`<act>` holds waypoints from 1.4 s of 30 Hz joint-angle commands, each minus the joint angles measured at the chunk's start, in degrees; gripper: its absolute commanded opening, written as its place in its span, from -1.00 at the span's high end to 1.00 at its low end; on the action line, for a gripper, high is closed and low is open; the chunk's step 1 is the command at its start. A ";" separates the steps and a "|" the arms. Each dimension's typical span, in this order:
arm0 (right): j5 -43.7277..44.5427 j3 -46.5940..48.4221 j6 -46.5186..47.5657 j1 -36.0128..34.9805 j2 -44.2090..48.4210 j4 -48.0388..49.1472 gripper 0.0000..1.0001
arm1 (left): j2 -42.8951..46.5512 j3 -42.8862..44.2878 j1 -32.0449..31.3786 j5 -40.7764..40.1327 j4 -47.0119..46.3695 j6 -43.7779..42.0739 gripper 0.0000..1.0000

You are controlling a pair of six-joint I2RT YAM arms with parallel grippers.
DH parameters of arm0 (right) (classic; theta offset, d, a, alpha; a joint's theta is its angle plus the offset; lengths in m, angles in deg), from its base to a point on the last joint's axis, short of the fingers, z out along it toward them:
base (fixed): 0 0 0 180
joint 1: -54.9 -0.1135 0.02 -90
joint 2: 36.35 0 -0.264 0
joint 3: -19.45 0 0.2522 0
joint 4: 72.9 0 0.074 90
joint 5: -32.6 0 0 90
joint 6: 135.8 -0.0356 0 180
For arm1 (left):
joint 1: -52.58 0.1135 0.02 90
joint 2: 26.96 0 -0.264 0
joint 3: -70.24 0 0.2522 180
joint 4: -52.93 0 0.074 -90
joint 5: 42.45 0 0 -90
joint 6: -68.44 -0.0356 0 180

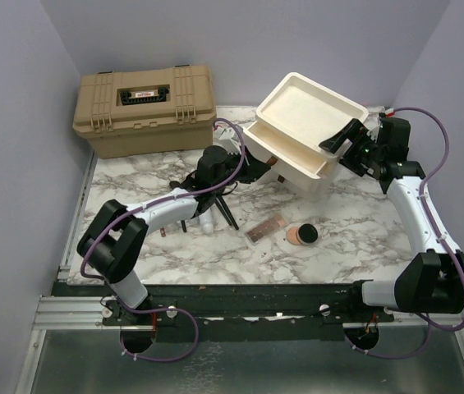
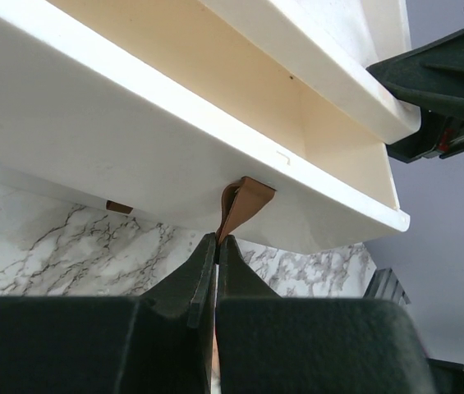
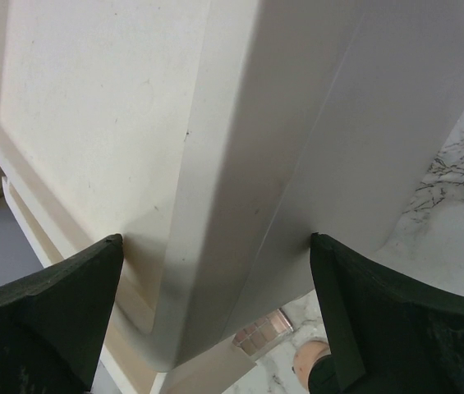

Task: Organize the makeup
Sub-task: Open the drawer in the storage box.

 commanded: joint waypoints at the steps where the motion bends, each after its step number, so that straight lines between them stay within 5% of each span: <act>1: 2.45 -2.64 0.62 -0.31 0.30 -5.76 -0.92 | 1.22 -1.43 1.26 -3.83 6.23 -2.74 1.00; 18: 6.07 -4.02 -3.38 -0.31 1.15 -4.70 -0.94 | 5.29 1.52 3.12 -3.22 22.62 -13.48 1.00; 30: 6.84 -3.64 -3.74 -0.33 -0.14 -3.82 -0.91 | 7.70 0.89 4.07 -2.13 17.27 -7.63 1.00; 42: 4.48 -3.29 -3.31 -0.31 -2.35 -3.52 -0.94 | 9.57 1.19 4.29 1.64 21.12 -12.51 1.00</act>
